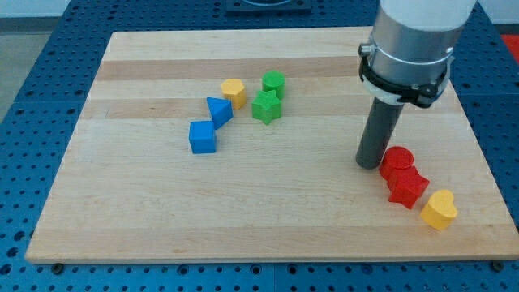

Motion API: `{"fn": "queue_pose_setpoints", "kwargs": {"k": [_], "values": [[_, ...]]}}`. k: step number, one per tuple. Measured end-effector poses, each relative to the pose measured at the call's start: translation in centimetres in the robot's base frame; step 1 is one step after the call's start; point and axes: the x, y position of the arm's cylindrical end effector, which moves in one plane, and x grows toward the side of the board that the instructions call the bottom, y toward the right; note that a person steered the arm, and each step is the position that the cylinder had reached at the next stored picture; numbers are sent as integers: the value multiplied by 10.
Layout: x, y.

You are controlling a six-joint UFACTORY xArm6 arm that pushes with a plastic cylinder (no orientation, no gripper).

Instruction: Push the red circle a bit left

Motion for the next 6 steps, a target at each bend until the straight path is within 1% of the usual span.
{"fn": "queue_pose_setpoints", "kwargs": {"k": [1,3,4,5,6], "values": [[-27,-2],[-121,-12],[-158,-42],[-188,-85],[-195,-137]]}}
